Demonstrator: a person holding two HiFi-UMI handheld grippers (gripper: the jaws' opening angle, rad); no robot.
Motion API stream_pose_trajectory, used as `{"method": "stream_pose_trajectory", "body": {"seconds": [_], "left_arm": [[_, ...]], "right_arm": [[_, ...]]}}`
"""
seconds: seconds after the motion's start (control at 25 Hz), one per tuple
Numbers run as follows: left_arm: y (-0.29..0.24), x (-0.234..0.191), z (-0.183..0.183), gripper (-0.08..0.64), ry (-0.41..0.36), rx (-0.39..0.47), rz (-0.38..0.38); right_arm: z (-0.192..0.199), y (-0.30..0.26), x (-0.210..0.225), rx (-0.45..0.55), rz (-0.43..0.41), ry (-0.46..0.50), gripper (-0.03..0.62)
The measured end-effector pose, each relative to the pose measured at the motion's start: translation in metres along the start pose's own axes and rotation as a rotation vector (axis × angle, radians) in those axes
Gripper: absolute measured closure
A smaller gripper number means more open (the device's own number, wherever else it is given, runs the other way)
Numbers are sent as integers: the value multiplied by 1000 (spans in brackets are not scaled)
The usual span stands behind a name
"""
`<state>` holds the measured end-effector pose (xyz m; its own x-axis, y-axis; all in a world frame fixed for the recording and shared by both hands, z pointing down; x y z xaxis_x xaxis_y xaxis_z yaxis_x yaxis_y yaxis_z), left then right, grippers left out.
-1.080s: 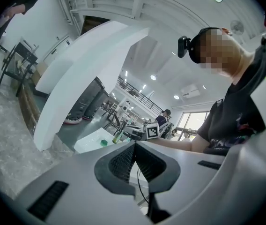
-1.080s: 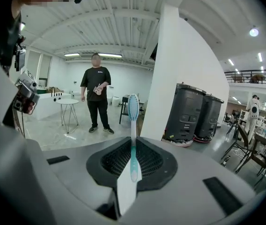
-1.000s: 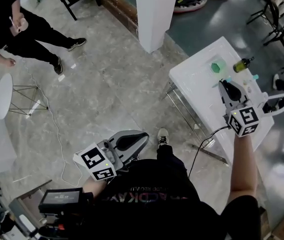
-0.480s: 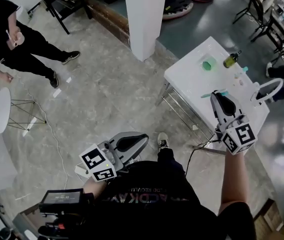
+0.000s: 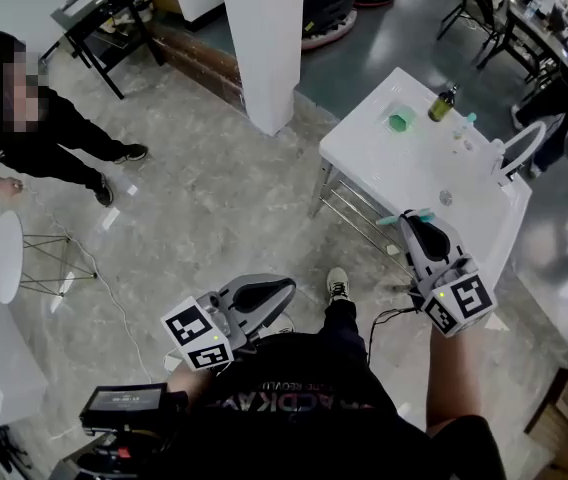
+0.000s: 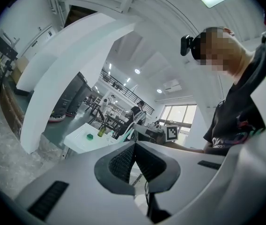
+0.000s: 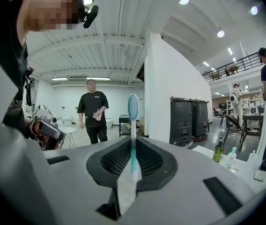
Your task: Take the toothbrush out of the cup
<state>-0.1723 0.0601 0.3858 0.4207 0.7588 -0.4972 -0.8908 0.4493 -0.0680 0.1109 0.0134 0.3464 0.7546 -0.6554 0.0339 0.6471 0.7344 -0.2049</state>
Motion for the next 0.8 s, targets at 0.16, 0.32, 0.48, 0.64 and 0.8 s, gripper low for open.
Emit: {"method": "stream_pose_trajectory", "body": {"seconds": [0.16, 0.32, 0.48, 0.64, 0.8], "left_arm": [[0, 2, 10, 554, -1, -22, 26], [-6, 12, 14, 554, -16, -53, 69], [-15, 23, 10, 552, -32, -70, 106], [-24, 31, 9, 554, -28, -82, 129], [-32, 34, 7, 554, -19, -85, 135]], "right_arm": [[15, 9, -28, 16, 5, -38, 549], [20, 22, -53, 25, 16, -64, 549], [17, 37, -74, 33, 39, -90, 549], [14, 51, -92, 39, 45, -110, 549], [14, 60, -102, 43, 45, -129, 549]]}}
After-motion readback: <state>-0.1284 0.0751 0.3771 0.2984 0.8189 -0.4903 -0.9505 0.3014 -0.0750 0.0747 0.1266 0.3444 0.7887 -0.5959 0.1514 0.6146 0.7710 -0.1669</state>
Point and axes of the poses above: the fingertips, and each gripper's own axes: y backward along the fingers, x to its right, z out of its underside, the point moved 7 cm from there along y, backward along the fingers, and after that the axes turned 7 degrees about -z, right-handed, at the moved point
